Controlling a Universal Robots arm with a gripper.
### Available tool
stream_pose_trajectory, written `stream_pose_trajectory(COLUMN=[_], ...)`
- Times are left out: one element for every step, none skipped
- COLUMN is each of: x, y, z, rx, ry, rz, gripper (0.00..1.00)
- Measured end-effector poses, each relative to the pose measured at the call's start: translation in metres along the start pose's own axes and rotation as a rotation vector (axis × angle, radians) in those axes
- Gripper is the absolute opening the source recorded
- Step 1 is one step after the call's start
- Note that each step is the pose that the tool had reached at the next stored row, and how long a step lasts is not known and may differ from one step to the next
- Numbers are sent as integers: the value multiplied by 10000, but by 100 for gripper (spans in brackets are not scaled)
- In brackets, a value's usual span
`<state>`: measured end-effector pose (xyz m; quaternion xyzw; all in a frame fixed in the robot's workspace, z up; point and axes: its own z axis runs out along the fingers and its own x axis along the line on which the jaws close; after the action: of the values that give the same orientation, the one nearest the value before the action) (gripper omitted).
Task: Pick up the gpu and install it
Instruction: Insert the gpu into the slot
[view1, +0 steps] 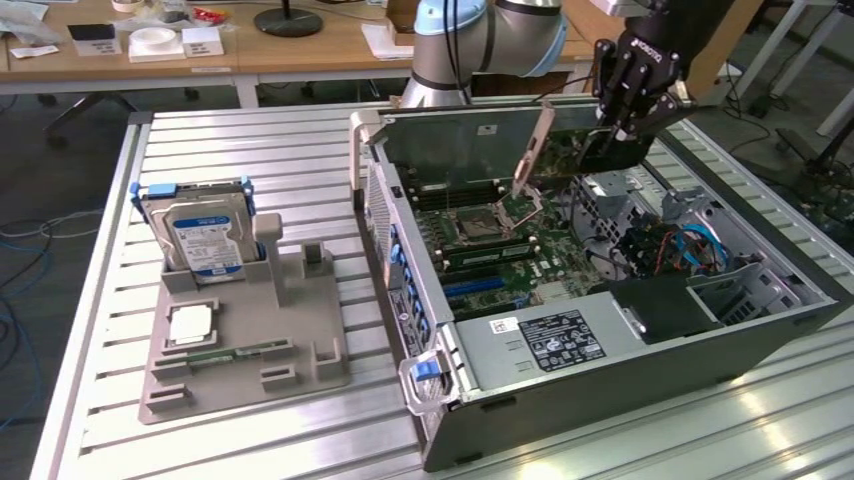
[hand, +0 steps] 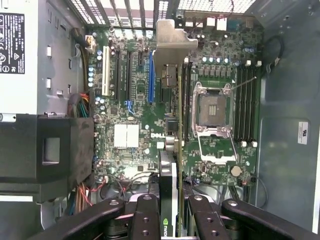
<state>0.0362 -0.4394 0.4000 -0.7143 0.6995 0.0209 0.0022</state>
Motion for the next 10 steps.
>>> stream_pose_trajectory(x=[-1, 0, 0, -1, -1, -1, -1, -1, -1, -1], y=[3, 3, 3, 3, 2, 3, 2, 2, 5, 11], z=[1, 1, 1, 1, 1, 1, 1, 1, 1, 2], rx=[0, 0, 0, 0, 0, 0, 0, 1, 0, 1], ry=[4, 6, 6, 7, 6, 7, 7, 7, 7, 6], rz=[0, 0, -1, -1, -1, 0, -1, -1, 1, 2], gripper=[27, 27, 27, 27, 27, 27, 27, 27, 27, 27])
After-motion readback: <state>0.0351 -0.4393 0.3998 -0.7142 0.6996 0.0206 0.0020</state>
